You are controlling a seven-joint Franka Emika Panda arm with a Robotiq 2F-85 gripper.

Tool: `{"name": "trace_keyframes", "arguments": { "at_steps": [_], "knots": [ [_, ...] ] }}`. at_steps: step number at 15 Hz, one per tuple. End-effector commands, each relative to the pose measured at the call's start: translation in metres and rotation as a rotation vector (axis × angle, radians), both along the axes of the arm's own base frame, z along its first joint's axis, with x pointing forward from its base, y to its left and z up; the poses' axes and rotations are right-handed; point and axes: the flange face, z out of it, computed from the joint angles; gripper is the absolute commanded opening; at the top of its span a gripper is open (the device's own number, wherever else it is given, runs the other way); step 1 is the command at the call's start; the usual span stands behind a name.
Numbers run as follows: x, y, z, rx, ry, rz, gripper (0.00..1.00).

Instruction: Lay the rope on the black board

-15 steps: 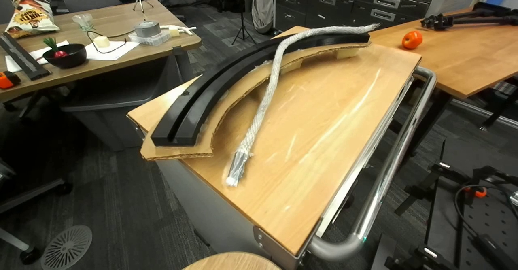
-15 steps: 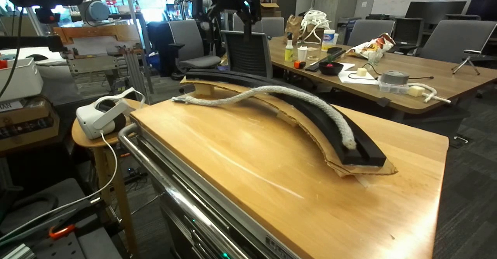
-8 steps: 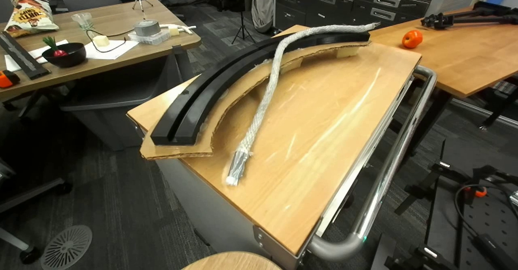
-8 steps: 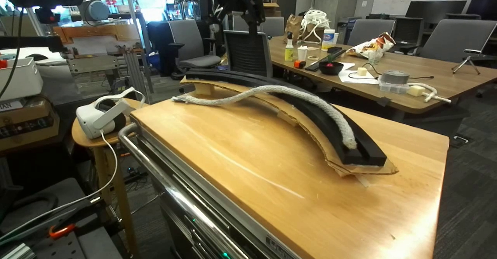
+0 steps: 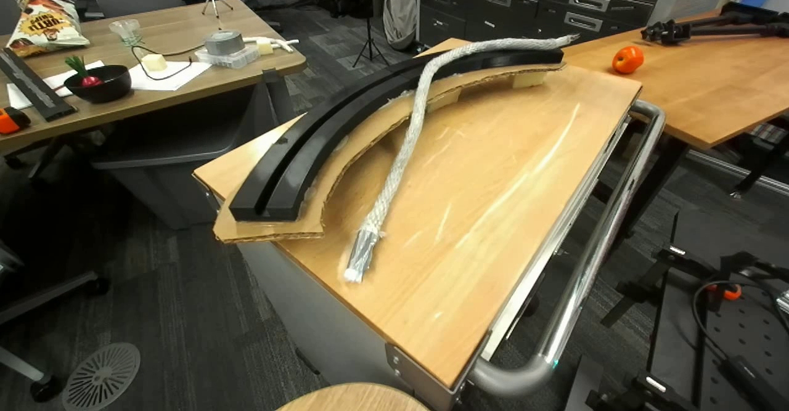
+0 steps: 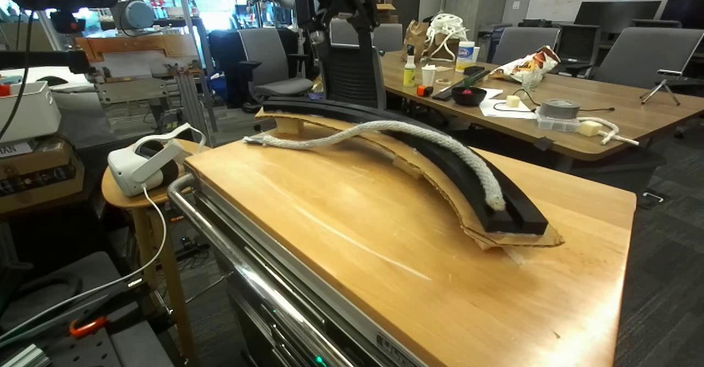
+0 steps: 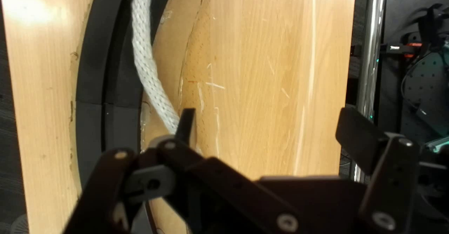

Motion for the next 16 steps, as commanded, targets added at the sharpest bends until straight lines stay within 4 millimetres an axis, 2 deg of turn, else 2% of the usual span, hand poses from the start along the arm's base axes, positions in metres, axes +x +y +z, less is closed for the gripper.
{"name": "trace_keyframes", "arguments": {
  "at_steps": [1, 5, 7, 9, 11, 12, 13, 16],
  "knots": [
    [0.002, 0.019, 0.003, -0.048, -0.063, -0.013, 1.0],
    [-0.005, 0.076, -0.004, -0.006, -0.154, 0.055, 1.0],
    [-0.011, 0.099, -0.019, -0.004, -0.149, 0.047, 1.0],
    [-0.021, 0.113, -0.042, 0.017, -0.108, 0.013, 1.0],
    [-0.032, 0.117, -0.061, -0.001, -0.088, -0.065, 1.0],
    [-0.035, 0.116, -0.065, 0.01, -0.092, -0.09, 1.0],
    [-0.028, 0.116, -0.061, -0.012, -0.07, -0.041, 1.0],
    [-0.032, 0.116, -0.072, -0.016, -0.067, -0.073, 1.0]
  ]
}}
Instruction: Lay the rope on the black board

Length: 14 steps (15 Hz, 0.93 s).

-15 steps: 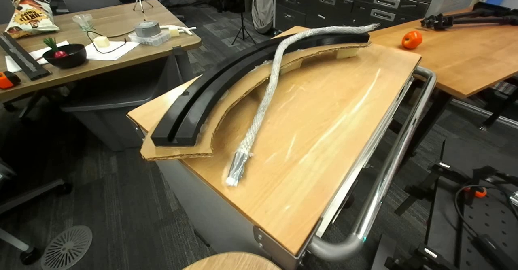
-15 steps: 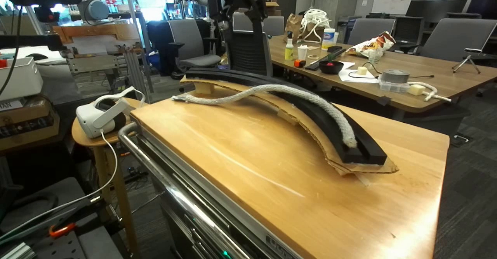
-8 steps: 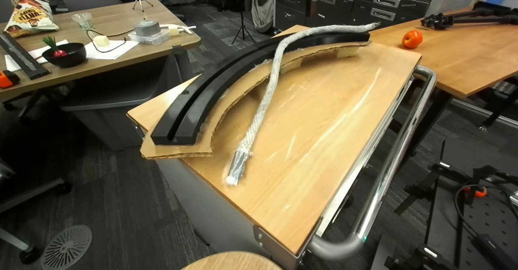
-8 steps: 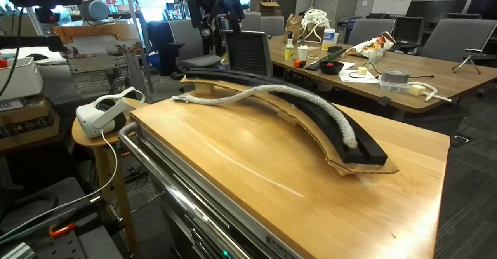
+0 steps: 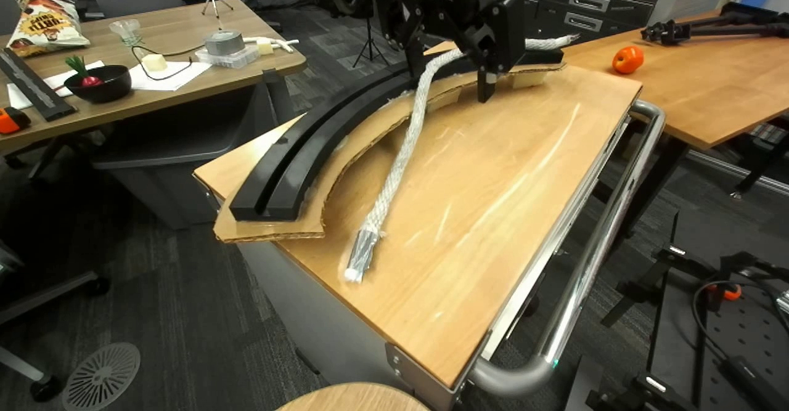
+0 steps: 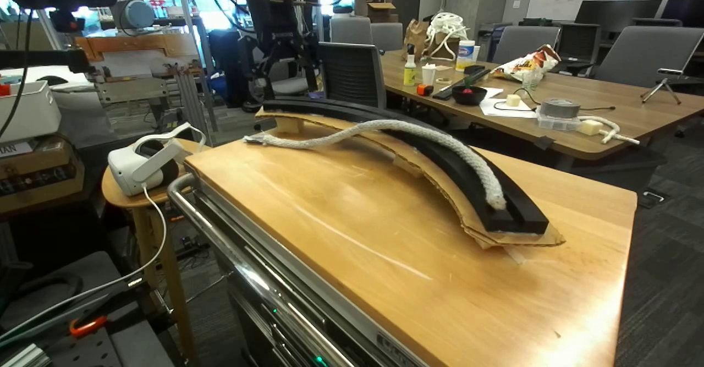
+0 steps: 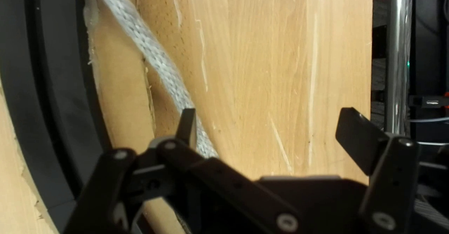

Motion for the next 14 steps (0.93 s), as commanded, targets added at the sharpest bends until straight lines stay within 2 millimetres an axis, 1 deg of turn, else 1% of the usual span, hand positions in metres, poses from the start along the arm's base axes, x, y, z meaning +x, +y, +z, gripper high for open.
{"name": "trace_keyframes", "arguments": {
  "at_steps": [1, 3, 5, 7, 9, 10, 12, 14],
  "knots": [
    [0.002, 0.01, 0.004, 0.028, -0.058, 0.097, 1.0],
    [0.006, 0.019, 0.002, 0.062, -0.116, 0.182, 1.0],
    [0.009, 0.02, -0.005, 0.103, -0.174, 0.261, 1.0],
    [0.007, 0.017, -0.019, 0.163, -0.233, 0.327, 1.0],
    [-0.001, 0.014, -0.037, 0.211, -0.22, 0.423, 1.0],
    [0.007, 0.021, -0.03, 0.172, -0.208, 0.345, 1.0],
    [0.002, 0.017, -0.043, 0.194, -0.195, 0.39, 1.0],
    [0.001, 0.018, -0.044, 0.194, -0.176, 0.404, 1.0]
  ]
}}
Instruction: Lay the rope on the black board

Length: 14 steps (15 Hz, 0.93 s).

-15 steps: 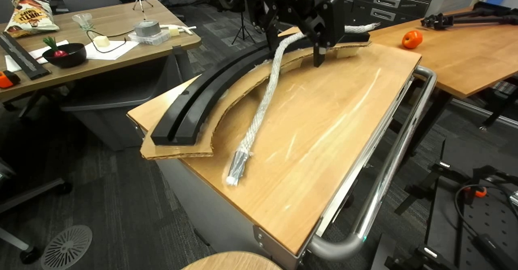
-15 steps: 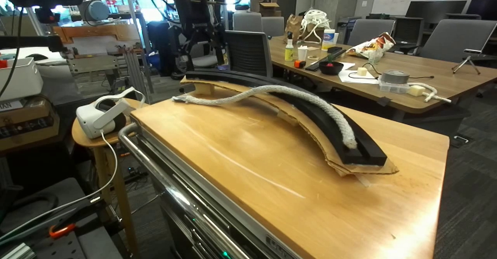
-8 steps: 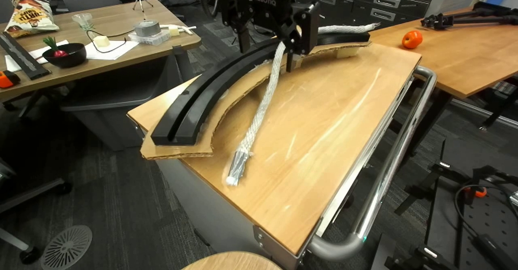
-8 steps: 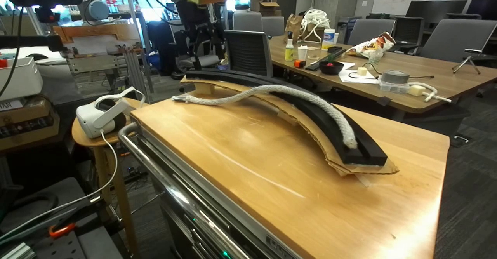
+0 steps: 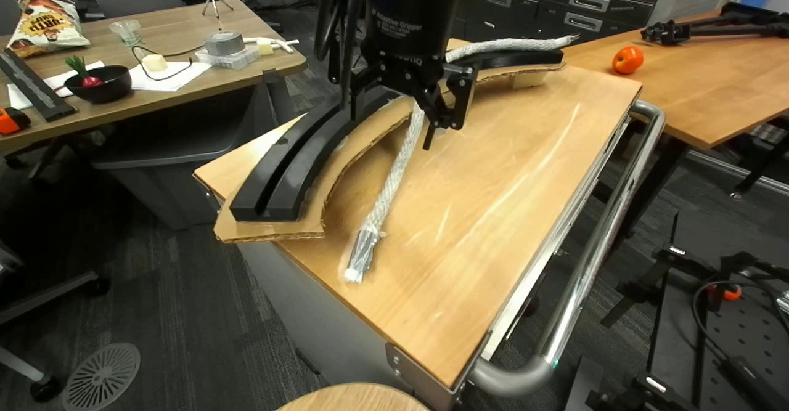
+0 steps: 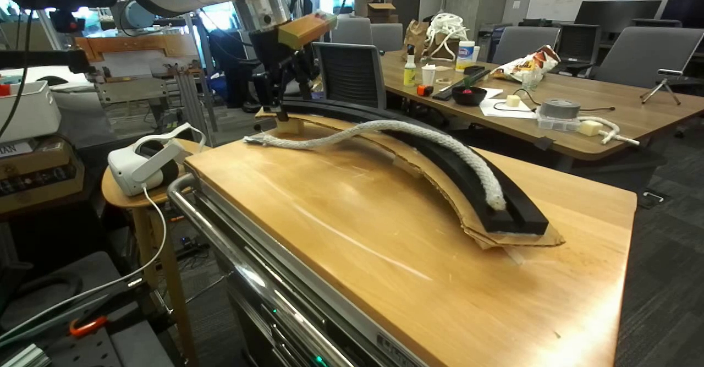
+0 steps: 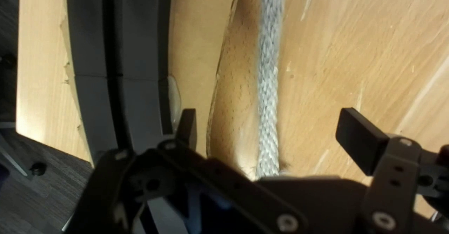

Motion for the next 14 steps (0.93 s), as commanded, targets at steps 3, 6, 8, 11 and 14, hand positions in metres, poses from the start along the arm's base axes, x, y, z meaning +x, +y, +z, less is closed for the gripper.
{"name": "trace_keyframes", "arguments": {
  "at_steps": [3, 6, 8, 11, 14],
  "knots": [
    [0.0, 0.01, -0.005, 0.0, 0.052, 0.086, 1.0],
    [-0.003, 0.017, -0.011, 0.004, 0.066, 0.181, 1.0],
    [-0.005, 0.02, -0.015, 0.011, 0.071, 0.232, 1.0],
    [-0.008, 0.021, -0.023, 0.034, 0.081, 0.285, 0.97],
    [-0.012, 0.019, -0.033, 0.062, 0.095, 0.315, 0.87]
  ]
}}
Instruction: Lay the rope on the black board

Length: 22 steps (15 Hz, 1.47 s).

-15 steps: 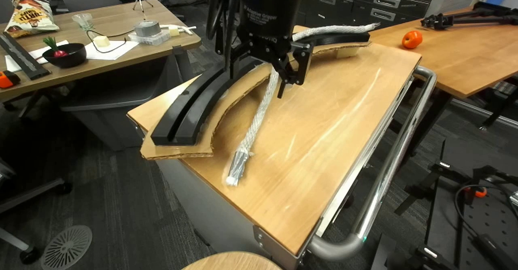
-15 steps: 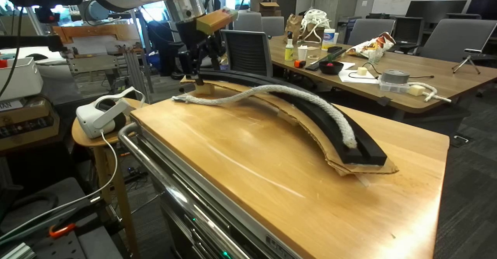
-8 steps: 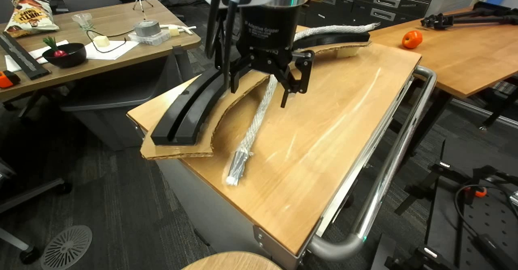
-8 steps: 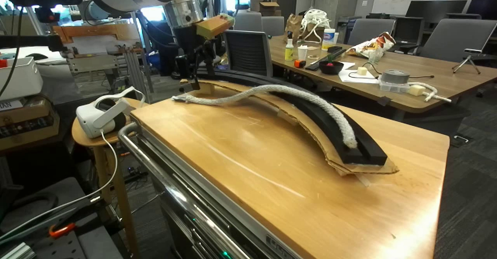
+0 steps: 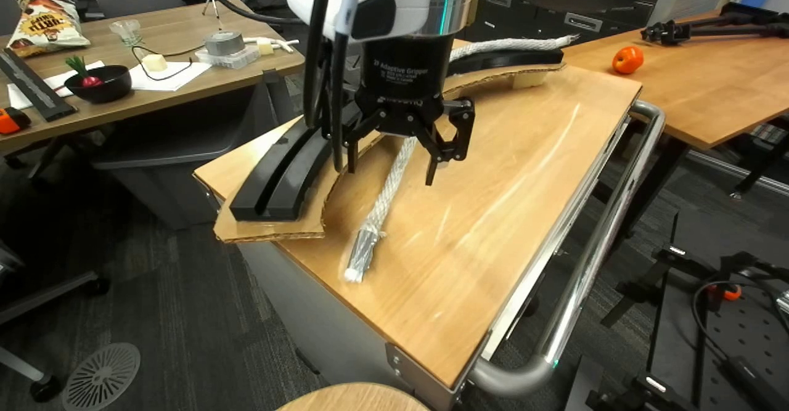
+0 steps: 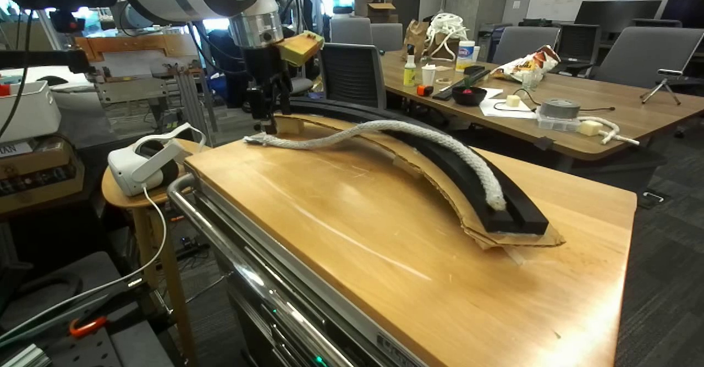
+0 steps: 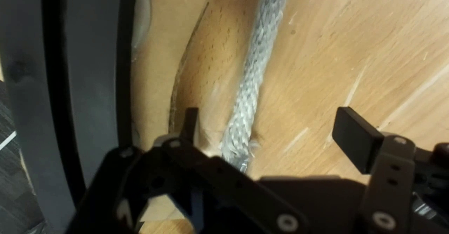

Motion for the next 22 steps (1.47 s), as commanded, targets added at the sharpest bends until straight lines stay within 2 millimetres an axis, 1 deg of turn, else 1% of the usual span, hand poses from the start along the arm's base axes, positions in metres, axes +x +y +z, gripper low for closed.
{"name": "trace_keyframes", "arguments": {
  "at_steps": [1, 2, 3, 4, 5, 6, 7, 8, 10, 12, 14, 15, 16, 17, 22],
  "knots": [
    [-0.004, 0.0, -0.008, 0.05, 0.003, 0.045, 0.75],
    [-0.003, -0.001, -0.013, 0.055, 0.007, 0.046, 0.67],
    [-0.001, 0.0, -0.016, 0.076, -0.007, 0.049, 0.68],
    [0.001, 0.0, -0.02, 0.085, -0.008, 0.034, 0.66],
    [0.002, 0.0, -0.025, 0.095, -0.006, 0.03, 0.69],
    [0.002, 0.0, -0.03, 0.107, -0.004, 0.024, 0.81],
    [0.003, 0.0, -0.034, 0.117, -0.004, 0.014, 0.83],
    [0.003, 0.0, -0.039, 0.128, 0.001, 0.005, 0.89],
    [0.004, 0.0, -0.046, 0.137, 0.012, -0.007, 0.87],
    [0.005, 0.0, -0.052, 0.145, 0.023, -0.013, 0.8],
    [0.004, -0.002, -0.054, 0.145, 0.029, -0.018, 0.56],
    [0.004, -0.003, -0.053, 0.145, 0.03, -0.021, 0.55],
    [0.004, -0.004, -0.054, 0.143, 0.033, -0.023, 0.49],
    [0.004, -0.006, -0.054, 0.145, 0.034, -0.025, 0.4],
    [0.008, -0.01, -0.05, 0.167, 0.016, -0.046, 0.02]
  ]
}}
